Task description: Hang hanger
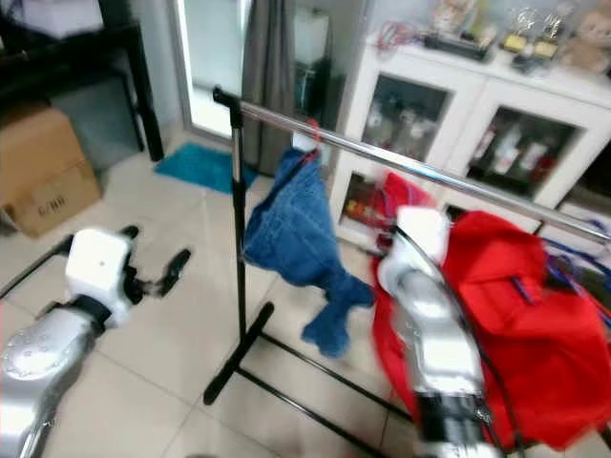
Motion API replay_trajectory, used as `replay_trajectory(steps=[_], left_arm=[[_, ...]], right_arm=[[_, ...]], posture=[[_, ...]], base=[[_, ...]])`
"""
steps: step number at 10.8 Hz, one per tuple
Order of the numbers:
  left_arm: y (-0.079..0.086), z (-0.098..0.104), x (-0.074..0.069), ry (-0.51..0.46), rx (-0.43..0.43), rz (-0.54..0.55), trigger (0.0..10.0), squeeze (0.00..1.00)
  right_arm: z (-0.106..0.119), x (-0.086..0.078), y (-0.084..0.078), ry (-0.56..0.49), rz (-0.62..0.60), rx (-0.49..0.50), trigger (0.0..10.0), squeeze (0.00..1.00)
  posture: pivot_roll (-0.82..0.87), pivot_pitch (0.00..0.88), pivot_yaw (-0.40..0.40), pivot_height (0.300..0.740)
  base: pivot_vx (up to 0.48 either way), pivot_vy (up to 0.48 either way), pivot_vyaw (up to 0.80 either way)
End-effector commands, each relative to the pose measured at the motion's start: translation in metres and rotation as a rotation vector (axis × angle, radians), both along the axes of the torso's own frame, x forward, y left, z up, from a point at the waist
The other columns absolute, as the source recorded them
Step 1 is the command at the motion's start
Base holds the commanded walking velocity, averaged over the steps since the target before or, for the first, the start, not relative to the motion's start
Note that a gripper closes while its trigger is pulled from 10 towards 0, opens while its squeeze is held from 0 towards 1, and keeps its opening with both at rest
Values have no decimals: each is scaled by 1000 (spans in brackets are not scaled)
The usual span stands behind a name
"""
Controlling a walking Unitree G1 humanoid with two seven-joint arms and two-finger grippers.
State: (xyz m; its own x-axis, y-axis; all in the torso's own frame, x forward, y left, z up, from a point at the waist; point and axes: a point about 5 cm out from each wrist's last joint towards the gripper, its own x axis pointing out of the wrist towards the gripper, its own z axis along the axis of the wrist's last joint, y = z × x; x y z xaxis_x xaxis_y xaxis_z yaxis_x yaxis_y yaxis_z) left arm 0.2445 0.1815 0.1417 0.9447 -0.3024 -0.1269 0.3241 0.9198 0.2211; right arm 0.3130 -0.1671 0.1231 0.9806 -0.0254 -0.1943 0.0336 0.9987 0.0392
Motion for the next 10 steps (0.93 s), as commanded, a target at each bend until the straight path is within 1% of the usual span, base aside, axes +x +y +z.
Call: replay_trajectory(steps=[1,2,3,5,6,7,8,9,10], left_arm=[[-17,6,-4,-31,-27,-104,10000,1000],[-24,6,-7,-20,-30,-173,10000,1000],[-29,4,-10,-2,-11,-228,10000,1000],[-32,3,-10,11,-3,-255,10000,1000],[-33,2,-9,24,-4,-275,10000,1000],[-34,2,-10,41,-12,-300,10000,1000],[-38,4,-13,53,-21,-357,10000,1000],[-41,4,-15,55,-15,-398,10000,1000],[-44,4,-15,53,-9,-419,10000,1000]], right_arm=[[9,0,-18,-46,-66,-28,10000,0],[18,4,-19,-74,-71,-39,10000,0],[24,10,-19,-85,-83,-53,10000,0],[30,23,-23,-93,-110,-65,10000,0],[31,33,-29,-69,-131,-52,10000,0],[29,40,-34,-23,-144,-29,10000,0],[25,52,-43,59,-128,-51,10000,0],[27,62,-51,95,-123,-32,10000,0],[32,69,-58,102,-145,-20,10000,0]], posture=[[237,0,-85,740],[236,0,-84,740],[233,0,-80,740],[238,0,-80,740],[241,0,-77,740],[241,0,-77,740],[246,0,-72,740],[246,0,-69,740],[248,0,-67,740]], base=[[0,0,0],[0,0,0],[0,0,0],[0,0,0],[0,0,0],[0,0,0],[0,0,0],[0,0,0],[0,0,0]])
